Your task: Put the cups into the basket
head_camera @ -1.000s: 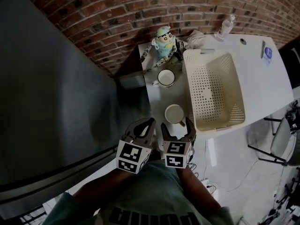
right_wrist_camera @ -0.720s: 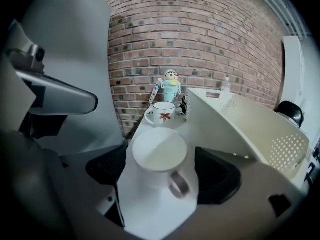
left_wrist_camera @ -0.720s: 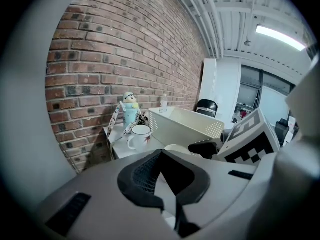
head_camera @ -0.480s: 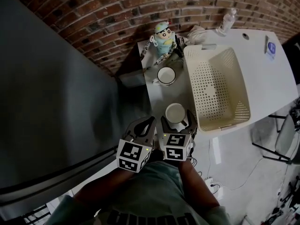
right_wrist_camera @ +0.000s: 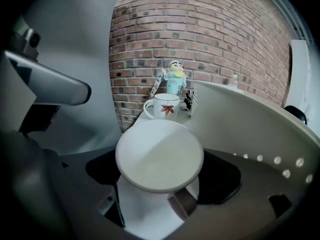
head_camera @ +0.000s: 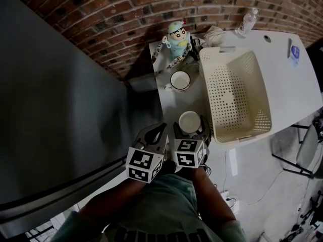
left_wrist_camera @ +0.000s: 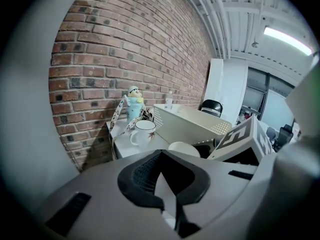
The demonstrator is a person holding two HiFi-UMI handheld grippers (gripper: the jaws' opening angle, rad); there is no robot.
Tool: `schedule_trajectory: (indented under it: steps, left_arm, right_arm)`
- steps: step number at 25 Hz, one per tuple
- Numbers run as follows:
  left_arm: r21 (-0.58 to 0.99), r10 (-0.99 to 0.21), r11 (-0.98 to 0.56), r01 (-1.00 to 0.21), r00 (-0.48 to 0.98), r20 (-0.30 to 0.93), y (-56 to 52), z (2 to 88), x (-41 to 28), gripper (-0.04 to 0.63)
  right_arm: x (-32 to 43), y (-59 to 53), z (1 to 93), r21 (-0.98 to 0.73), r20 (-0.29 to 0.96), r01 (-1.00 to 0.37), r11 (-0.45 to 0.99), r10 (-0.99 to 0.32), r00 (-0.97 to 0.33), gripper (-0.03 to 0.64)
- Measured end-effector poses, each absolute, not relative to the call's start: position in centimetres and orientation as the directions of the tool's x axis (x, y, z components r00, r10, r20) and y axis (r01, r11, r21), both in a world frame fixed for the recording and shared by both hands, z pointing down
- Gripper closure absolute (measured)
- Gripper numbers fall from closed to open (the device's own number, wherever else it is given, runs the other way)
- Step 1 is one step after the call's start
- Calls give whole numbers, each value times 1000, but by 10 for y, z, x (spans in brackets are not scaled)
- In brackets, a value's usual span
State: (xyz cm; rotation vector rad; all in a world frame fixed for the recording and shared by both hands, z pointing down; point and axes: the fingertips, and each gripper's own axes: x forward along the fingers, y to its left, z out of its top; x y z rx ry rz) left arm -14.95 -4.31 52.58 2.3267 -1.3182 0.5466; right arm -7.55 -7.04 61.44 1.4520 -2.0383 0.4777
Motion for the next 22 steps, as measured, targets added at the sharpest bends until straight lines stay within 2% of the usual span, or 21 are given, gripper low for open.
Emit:
schedule_trajectory:
  steps: [14, 22]
  left_arm:
    - [157, -707, -454, -877, 462, 536, -43, 533, -155, 589]
    - [162, -721, -427, -890, 443, 533, -43, 525, -164, 589]
  right_arm:
    - [-78, -72, 618, 46, 625, -935, 351, -741, -247, 210]
    - [-85, -64, 578, -20, 589, -934, 357, -751, -299, 210]
